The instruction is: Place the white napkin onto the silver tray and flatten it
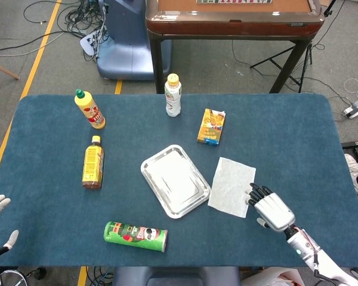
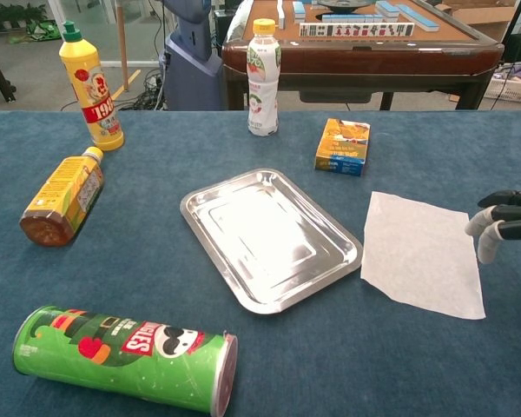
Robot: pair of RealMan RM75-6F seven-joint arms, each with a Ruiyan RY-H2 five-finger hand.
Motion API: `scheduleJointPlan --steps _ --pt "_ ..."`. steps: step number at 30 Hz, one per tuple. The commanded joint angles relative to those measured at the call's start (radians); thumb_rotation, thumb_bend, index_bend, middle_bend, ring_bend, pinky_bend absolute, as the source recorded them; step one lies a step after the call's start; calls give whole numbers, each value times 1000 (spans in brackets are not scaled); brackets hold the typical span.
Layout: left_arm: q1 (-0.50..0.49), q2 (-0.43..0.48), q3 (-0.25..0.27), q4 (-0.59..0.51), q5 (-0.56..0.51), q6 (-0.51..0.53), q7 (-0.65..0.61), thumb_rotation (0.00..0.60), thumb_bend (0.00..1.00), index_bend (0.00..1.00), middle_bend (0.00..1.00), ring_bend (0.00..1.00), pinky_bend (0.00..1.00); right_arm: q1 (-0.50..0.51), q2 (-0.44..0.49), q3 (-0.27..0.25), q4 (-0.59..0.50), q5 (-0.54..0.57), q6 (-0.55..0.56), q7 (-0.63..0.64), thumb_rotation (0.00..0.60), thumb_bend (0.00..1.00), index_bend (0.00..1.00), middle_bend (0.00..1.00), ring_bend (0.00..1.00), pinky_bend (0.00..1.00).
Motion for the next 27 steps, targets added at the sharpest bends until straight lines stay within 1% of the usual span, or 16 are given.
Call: scheduleJointPlan --steps 1,8,14,27 --pt "-1 -1 -1 0 1 -1 0 600 274 174 148 137 0 11 -28 -9 36 -3 -6 5 600 161 402 227 92 252" --pt "-1 -3 -2 4 1 -3 -2 600 274 174 148 137 0 27 -82 -7 100 7 -5 25 600 200 408 227 92 252" --pt "-1 -3 -3 6 -1 -6 -4 600 274 174 148 137 0 47 -126 -4 151 14 -11 37 600 199 409 228 92 252" --pt "3 -6 -4 16 -6 -5 -14 600 274 174 148 137 0 75 -180 -6 210 32 -22 52 600 199 410 232 92 252"
